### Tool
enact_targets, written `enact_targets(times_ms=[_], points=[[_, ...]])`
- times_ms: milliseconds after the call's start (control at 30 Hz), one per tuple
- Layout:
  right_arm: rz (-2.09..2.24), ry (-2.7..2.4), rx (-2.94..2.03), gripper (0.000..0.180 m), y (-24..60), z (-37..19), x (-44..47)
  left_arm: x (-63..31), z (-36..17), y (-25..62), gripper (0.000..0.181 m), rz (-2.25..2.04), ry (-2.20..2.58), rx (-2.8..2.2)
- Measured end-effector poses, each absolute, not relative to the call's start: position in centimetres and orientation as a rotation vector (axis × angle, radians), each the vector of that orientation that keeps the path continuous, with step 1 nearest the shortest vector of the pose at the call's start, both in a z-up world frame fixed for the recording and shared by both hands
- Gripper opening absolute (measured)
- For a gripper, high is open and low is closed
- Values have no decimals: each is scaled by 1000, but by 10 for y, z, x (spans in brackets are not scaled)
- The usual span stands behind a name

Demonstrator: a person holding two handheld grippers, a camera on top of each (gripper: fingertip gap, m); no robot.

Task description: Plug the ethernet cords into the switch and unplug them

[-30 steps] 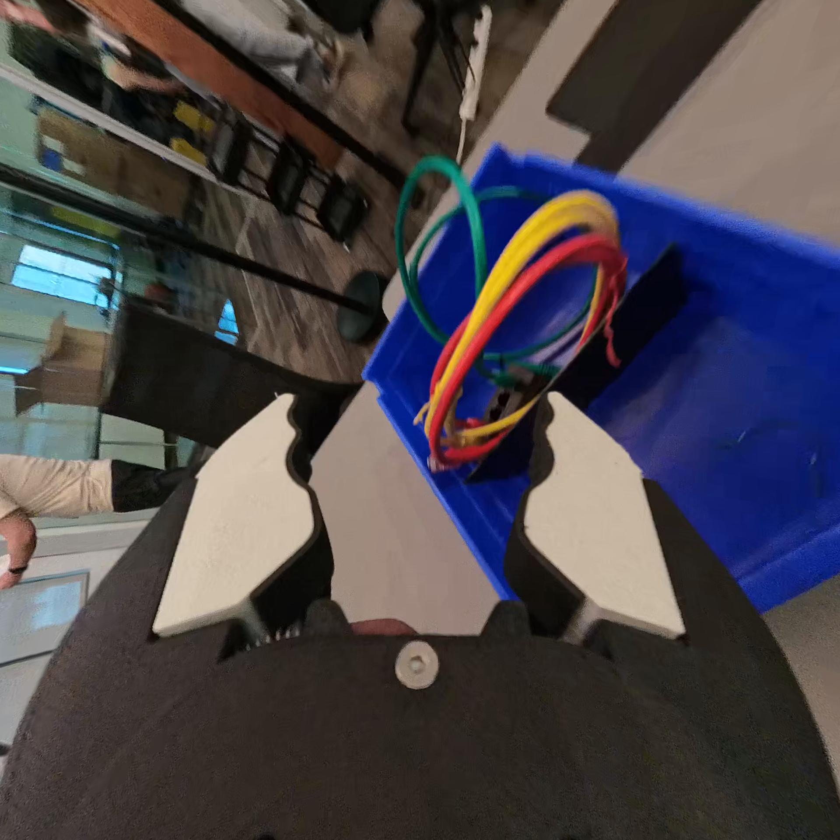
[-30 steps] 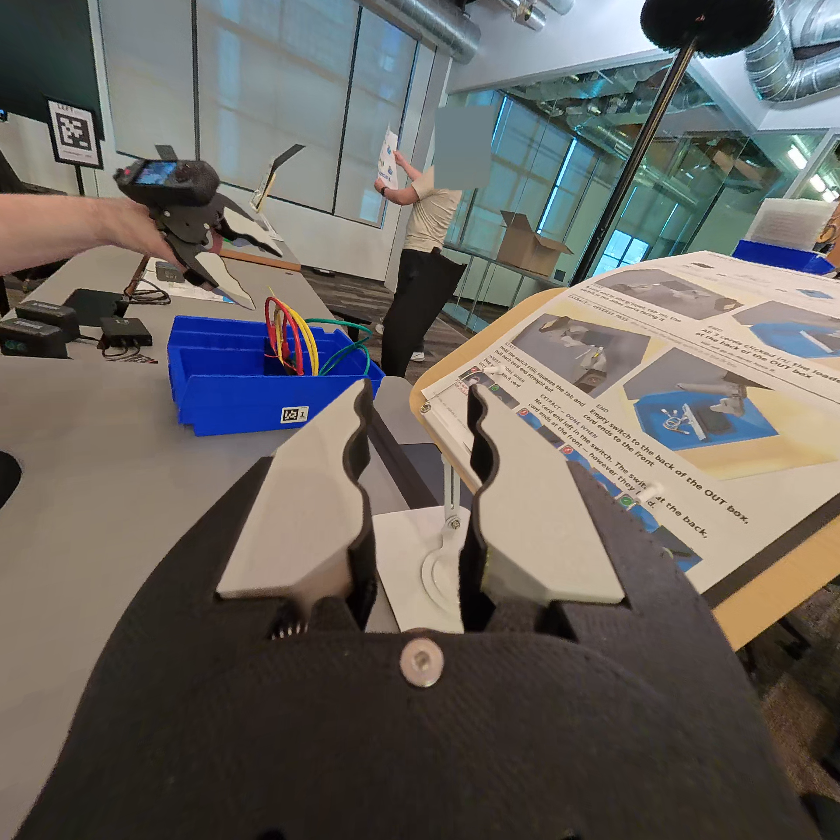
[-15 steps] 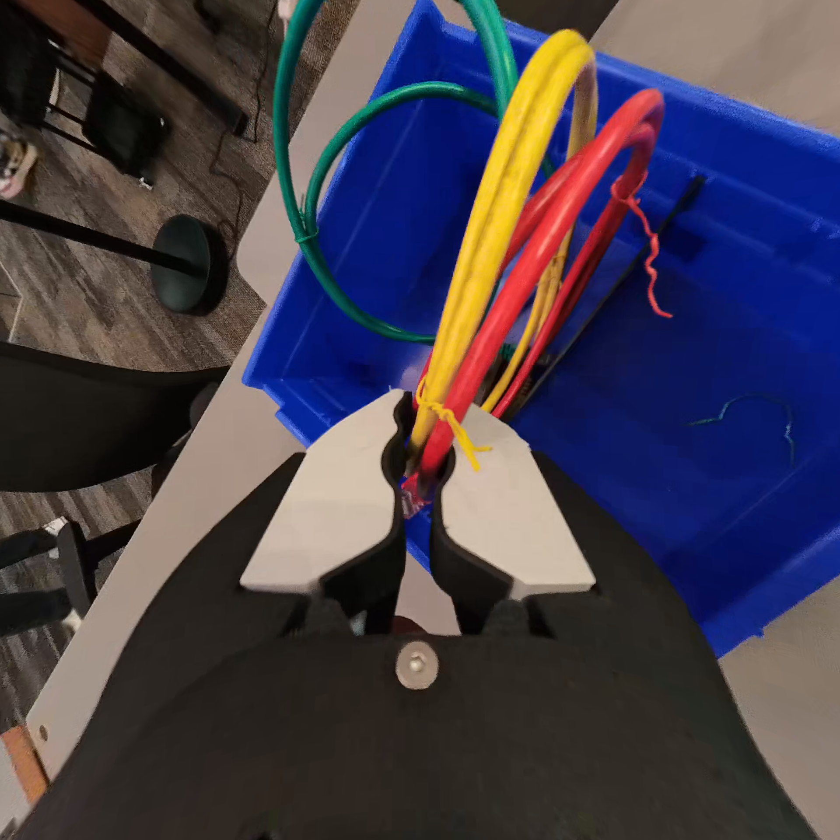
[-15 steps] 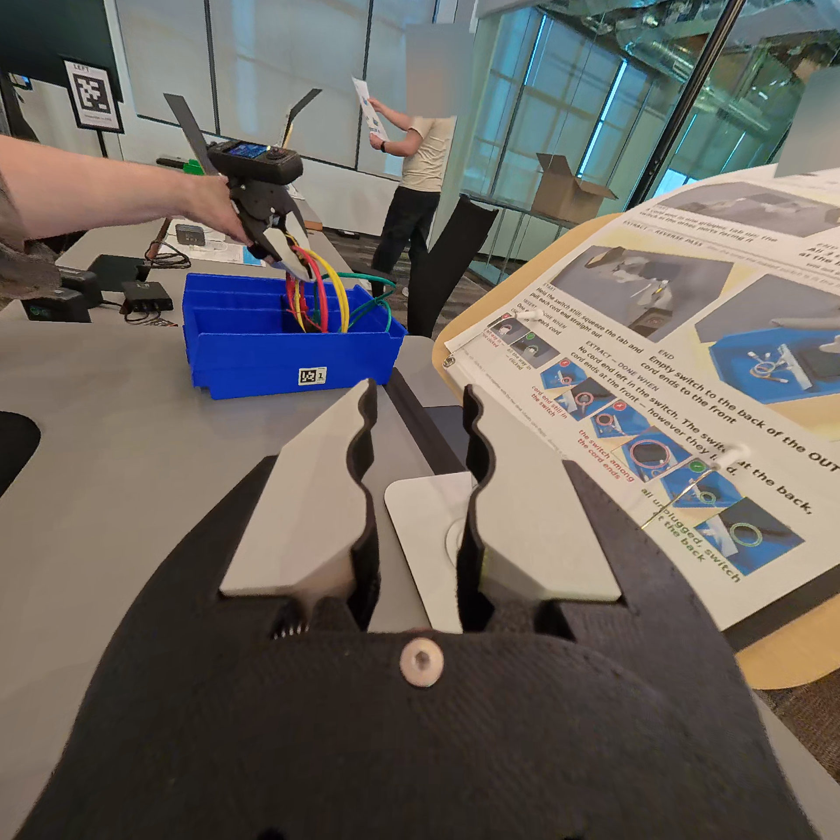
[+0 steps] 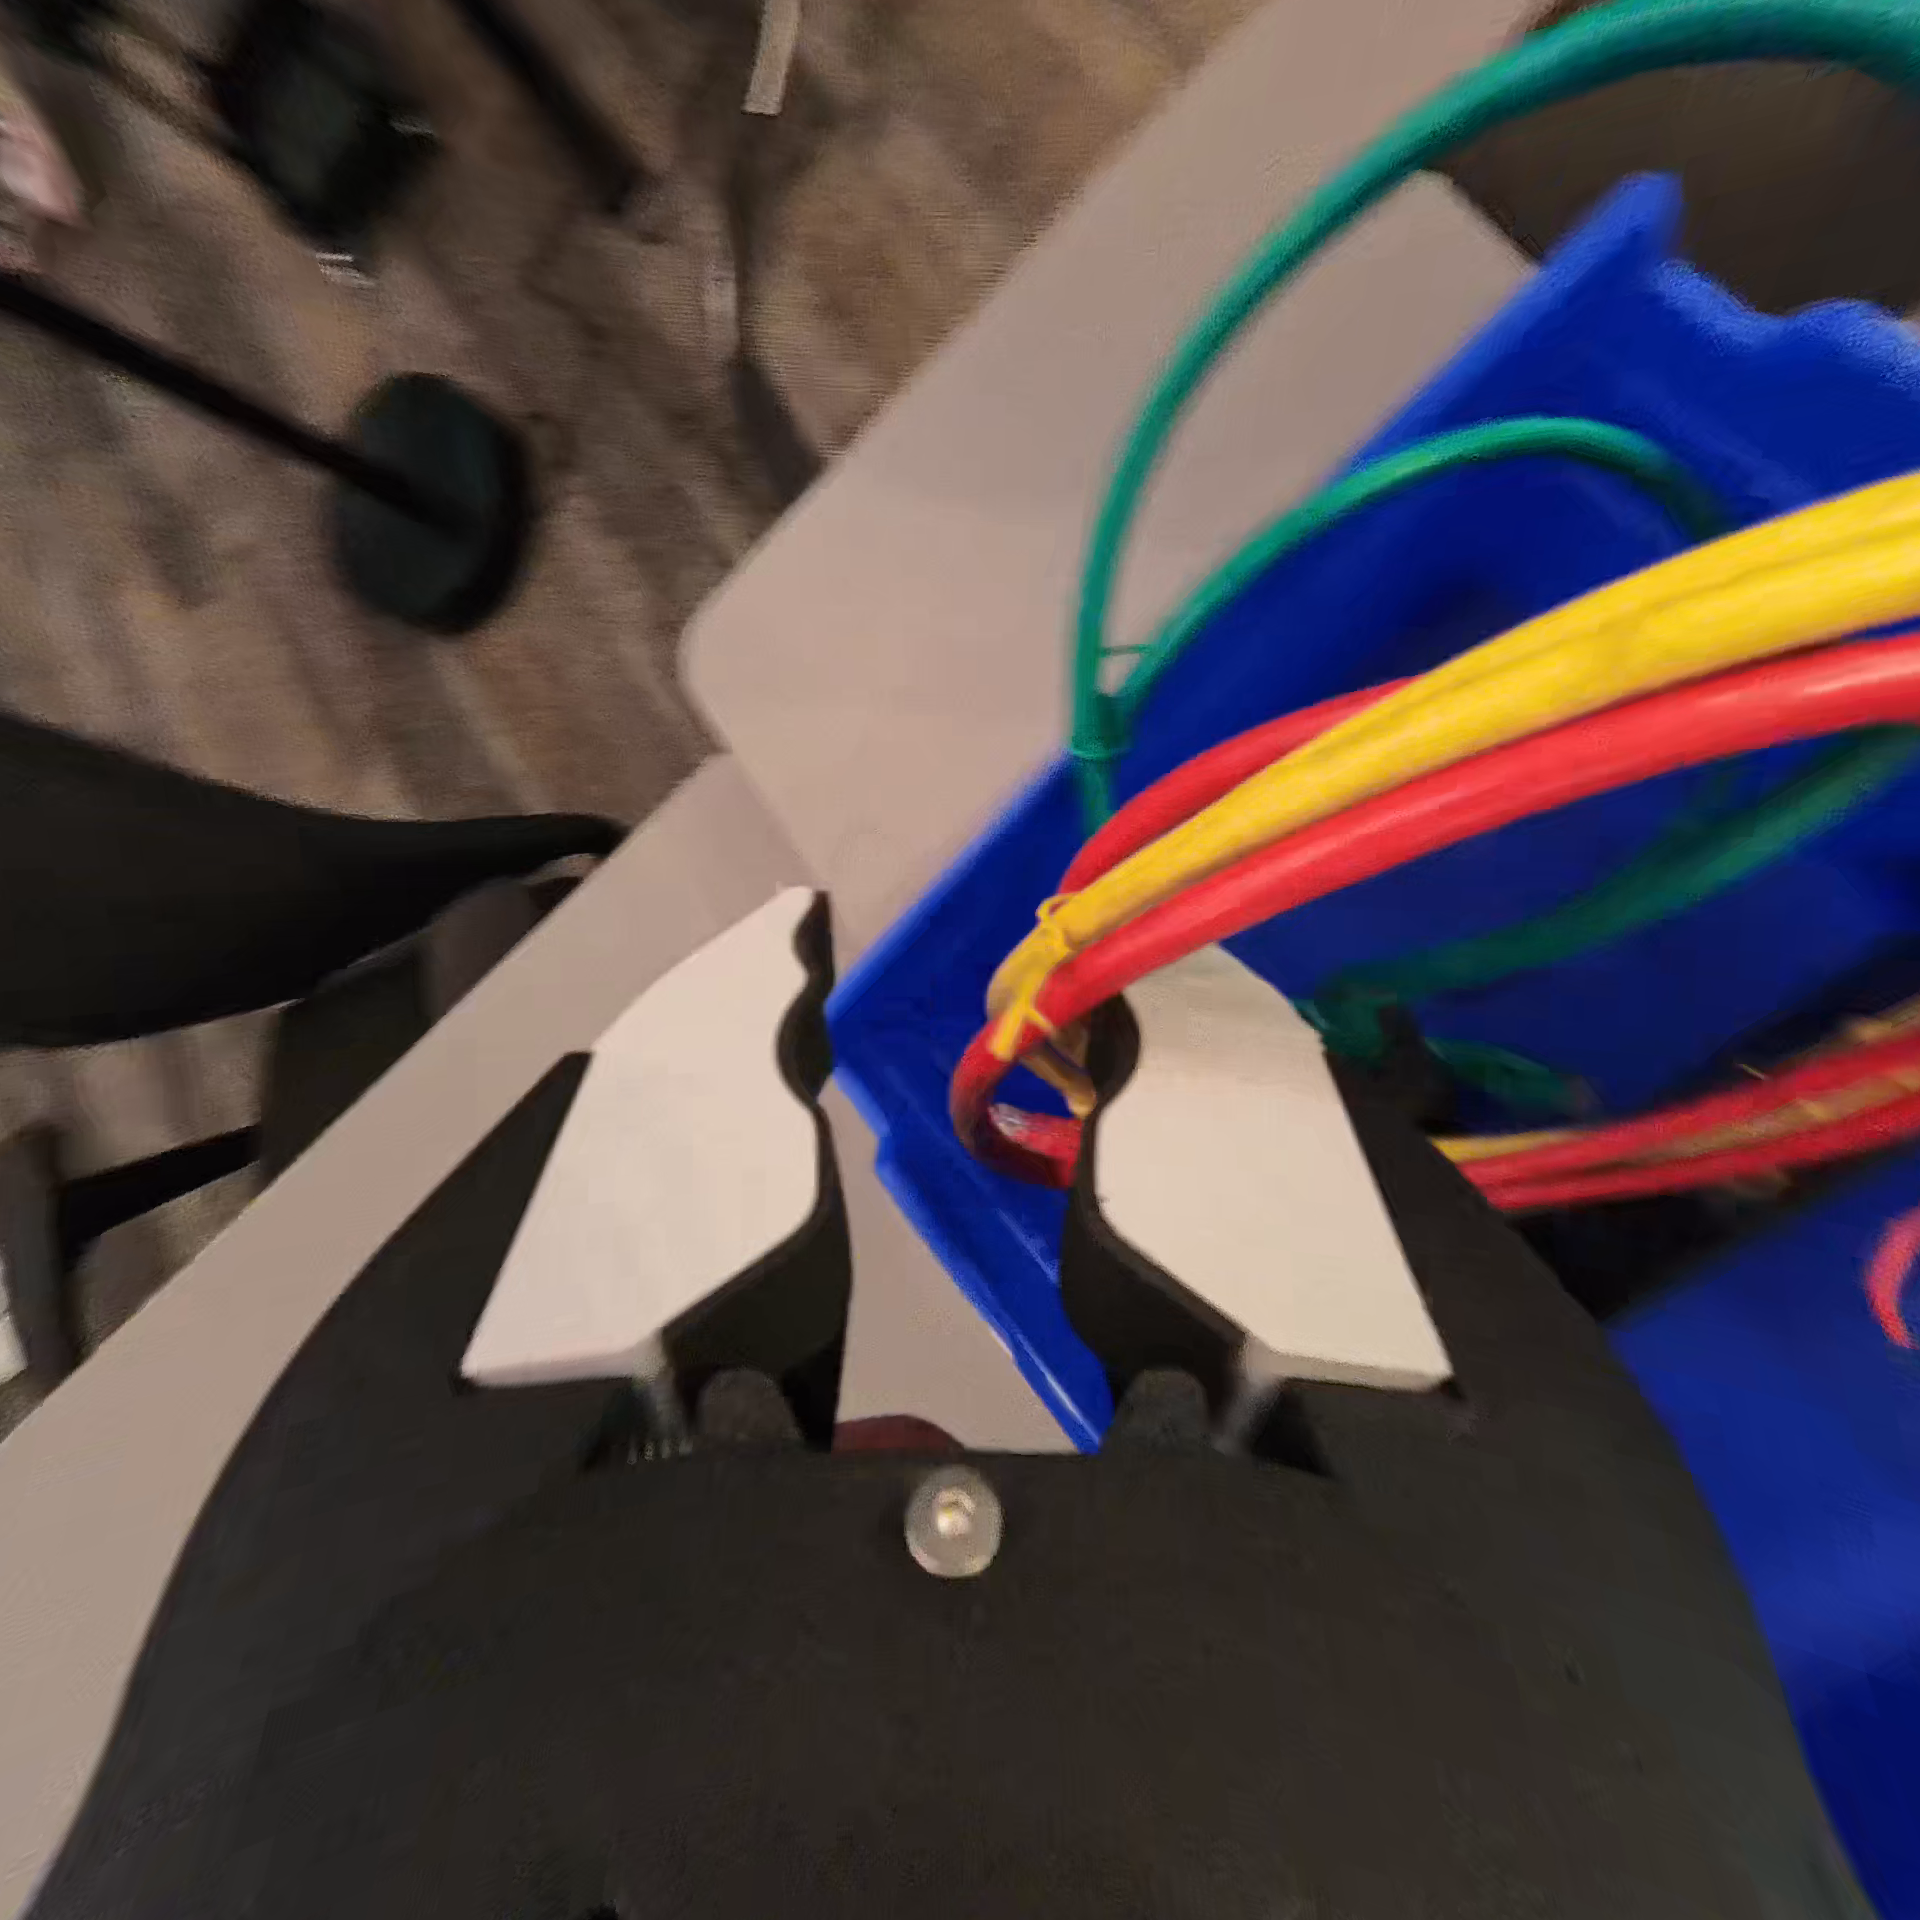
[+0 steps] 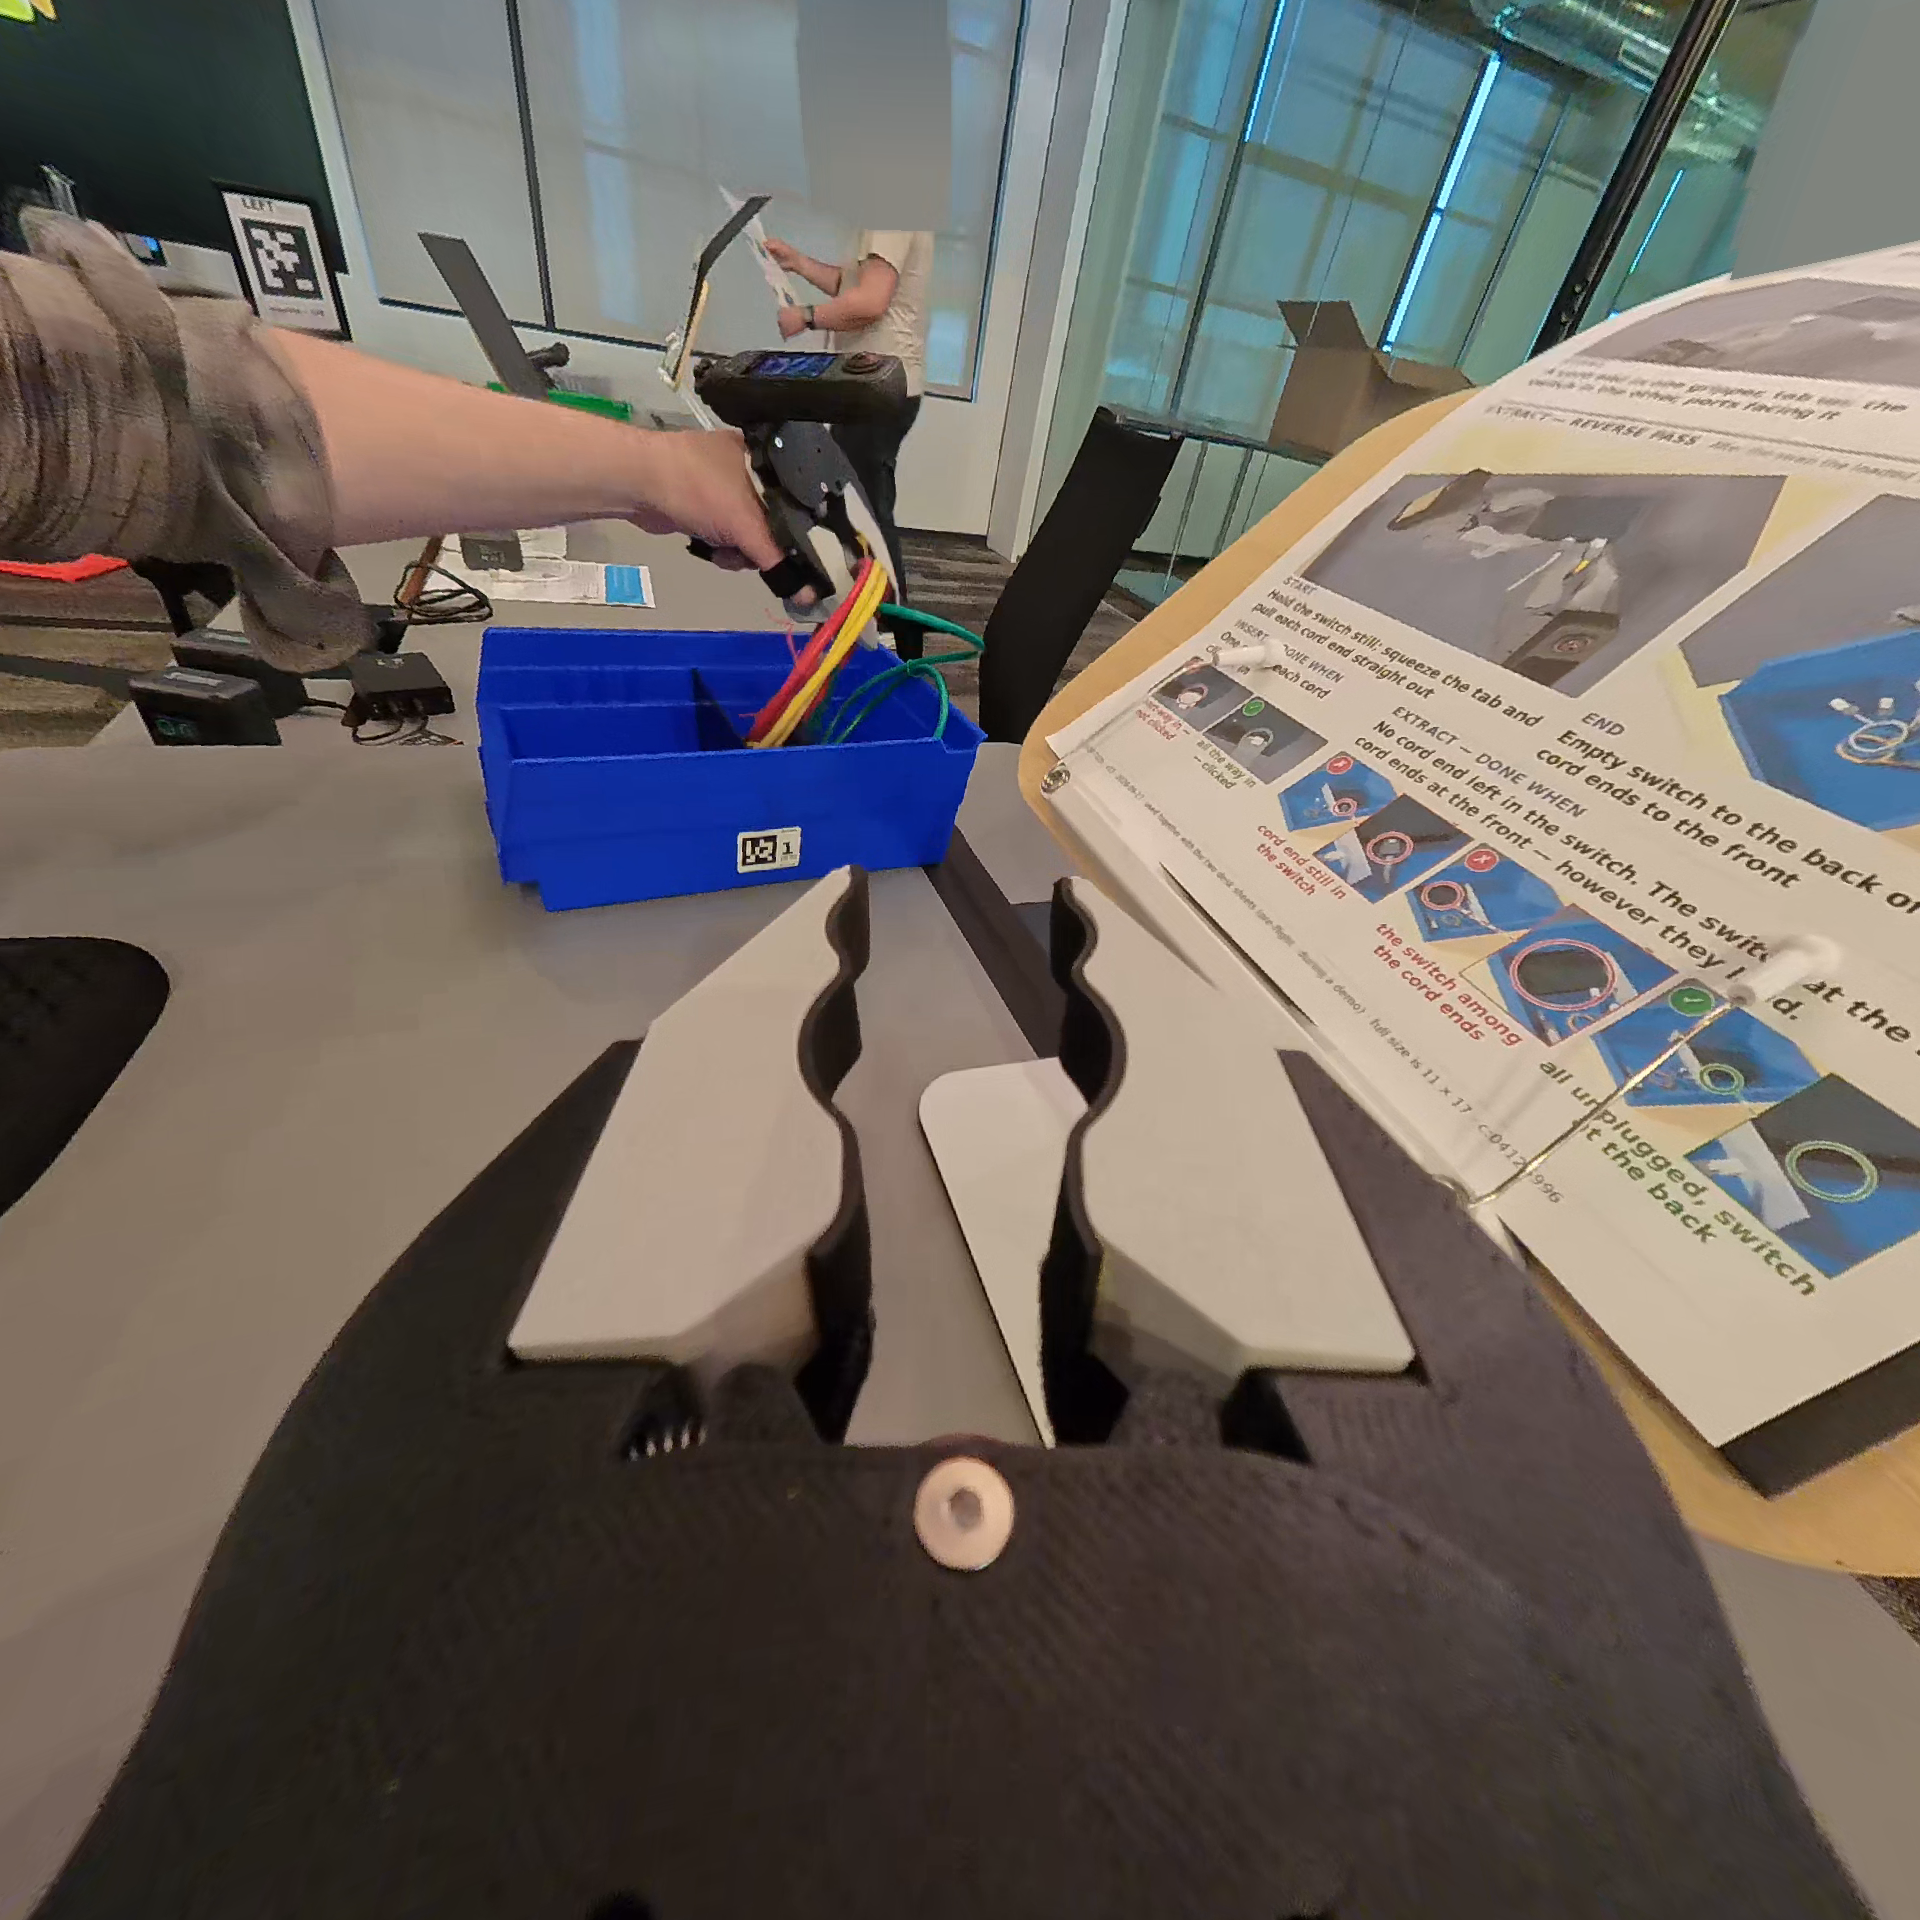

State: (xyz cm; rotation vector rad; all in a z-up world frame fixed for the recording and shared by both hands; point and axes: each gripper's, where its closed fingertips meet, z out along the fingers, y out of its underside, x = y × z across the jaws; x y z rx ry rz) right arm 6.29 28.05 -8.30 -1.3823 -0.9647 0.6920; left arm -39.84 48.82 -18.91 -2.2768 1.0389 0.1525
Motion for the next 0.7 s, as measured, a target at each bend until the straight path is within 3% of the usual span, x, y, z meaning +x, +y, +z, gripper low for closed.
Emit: enact_targets(times_ms=[33, 133, 333, 567, 700], points=[[690, -965, -1388, 33, 282, -85, 64, -397, -190, 492, 49, 184, 1031, -2258], [688, -961, -1402, 33, 285, -89, 66, -389, -186, 491, 84, 281, 1057, -2149], [708, -951, -1412, 33, 287, -93, 68, -402, -160, 461, 101, 243, 1010, -2098], [726, -964, -1399, 33, 283, -91, 63, -418, -148, 416, 105, 257, 1101, -2114], [730, -961, -1393, 33, 282, -89, 64, -427, -127, 403, 90, 175, 1116, -2072]])
